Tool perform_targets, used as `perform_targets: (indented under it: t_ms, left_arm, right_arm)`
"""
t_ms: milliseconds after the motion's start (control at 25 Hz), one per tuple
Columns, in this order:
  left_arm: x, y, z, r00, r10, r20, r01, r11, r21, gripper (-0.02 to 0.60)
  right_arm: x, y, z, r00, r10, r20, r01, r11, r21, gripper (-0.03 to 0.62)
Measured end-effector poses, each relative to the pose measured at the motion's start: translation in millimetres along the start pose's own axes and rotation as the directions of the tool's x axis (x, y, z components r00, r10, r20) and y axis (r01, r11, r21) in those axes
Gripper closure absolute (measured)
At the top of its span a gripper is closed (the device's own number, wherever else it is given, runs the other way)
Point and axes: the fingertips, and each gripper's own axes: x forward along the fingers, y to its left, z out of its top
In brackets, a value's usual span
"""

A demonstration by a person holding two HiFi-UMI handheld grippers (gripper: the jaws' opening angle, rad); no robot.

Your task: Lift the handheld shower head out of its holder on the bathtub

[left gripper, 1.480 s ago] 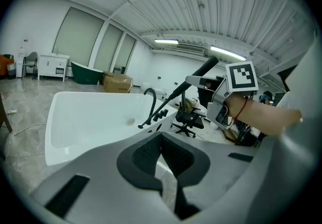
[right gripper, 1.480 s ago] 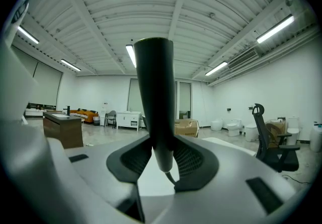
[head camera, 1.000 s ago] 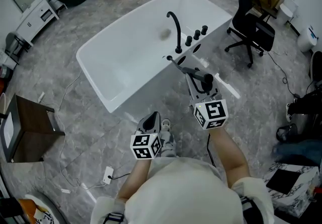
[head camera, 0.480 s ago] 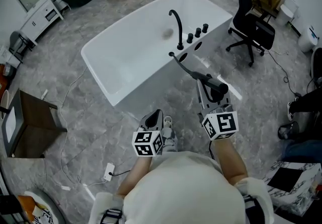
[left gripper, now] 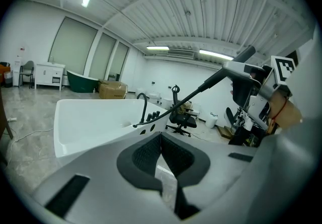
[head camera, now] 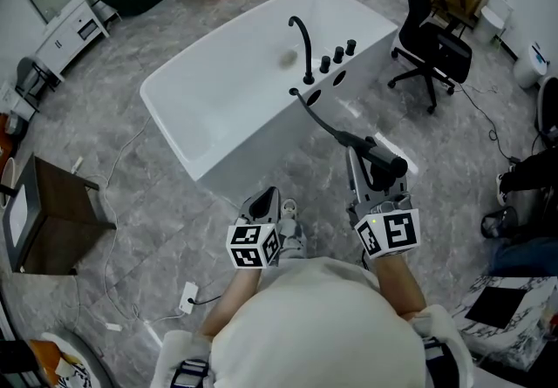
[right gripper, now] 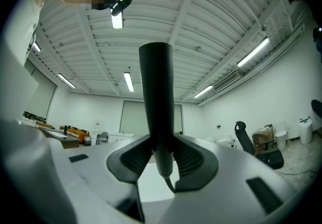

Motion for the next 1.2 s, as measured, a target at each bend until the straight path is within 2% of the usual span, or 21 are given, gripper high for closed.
perform_targets:
  t_ms: [160, 640, 1200]
  left_arm:
    - [-3.0, -1.3, 1.1, 1.0, 0.0, 0.003, 0.0, 1.0, 0.002, 0.56]
    - [-3.1, 1.5, 4.3, 1.0, -0.004, 0.002, 0.004, 1.0, 0.002, 0.56]
    - [-4.0, 5.6, 3.1, 1.0, 0.009, 0.001, -0.009, 1.0, -0.002, 0.561]
  right_arm:
    - [-6.5, -2.1, 7.2, 1.0, -0.011, 0.029, 0.011, 1.0, 0.015, 0.451]
    - [-7.0, -4.1, 5.6, 0.999, -0.029, 0.031, 0.028, 0.999, 0.023, 0.451]
    - [-4.6, -4.3, 5.4, 0.999, -0.011, 0.031, 0.01, 1.0, 0.024, 0.451]
